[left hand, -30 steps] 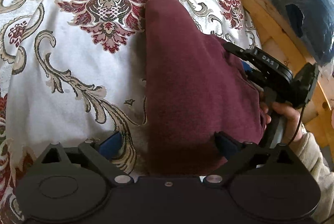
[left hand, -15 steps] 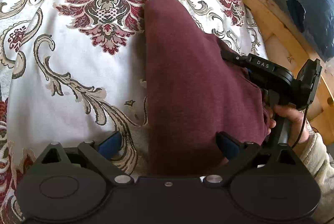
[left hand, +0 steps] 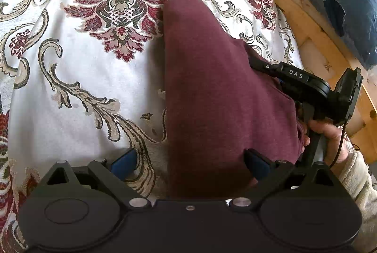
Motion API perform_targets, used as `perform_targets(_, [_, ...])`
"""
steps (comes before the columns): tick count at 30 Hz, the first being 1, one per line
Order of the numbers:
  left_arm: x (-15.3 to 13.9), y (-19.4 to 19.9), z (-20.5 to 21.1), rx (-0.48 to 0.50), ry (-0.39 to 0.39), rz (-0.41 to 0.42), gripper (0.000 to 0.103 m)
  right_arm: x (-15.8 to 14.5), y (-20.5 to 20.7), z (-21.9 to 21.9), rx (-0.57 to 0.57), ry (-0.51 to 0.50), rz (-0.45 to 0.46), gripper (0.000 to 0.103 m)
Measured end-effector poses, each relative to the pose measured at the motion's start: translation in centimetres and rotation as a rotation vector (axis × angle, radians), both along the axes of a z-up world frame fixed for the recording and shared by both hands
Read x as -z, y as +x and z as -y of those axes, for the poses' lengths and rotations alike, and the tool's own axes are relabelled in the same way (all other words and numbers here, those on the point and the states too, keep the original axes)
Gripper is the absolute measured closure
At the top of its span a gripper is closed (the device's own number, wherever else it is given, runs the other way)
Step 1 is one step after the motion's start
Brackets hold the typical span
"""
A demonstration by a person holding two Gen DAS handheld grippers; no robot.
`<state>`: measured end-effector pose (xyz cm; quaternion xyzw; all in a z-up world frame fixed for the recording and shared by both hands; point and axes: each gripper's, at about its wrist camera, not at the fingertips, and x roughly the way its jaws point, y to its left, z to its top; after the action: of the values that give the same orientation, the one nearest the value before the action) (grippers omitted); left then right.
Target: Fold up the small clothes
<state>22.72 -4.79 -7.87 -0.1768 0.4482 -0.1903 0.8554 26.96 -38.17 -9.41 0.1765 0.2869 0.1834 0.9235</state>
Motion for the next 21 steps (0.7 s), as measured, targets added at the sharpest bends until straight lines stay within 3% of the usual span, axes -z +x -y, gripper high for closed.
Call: perform_targets(21, [-0.48,0.13,0.20,-0.017,0.017,-0.013,0.001,0.15,0.05,-0.05,0.001,-0.005,-0.002,0.070])
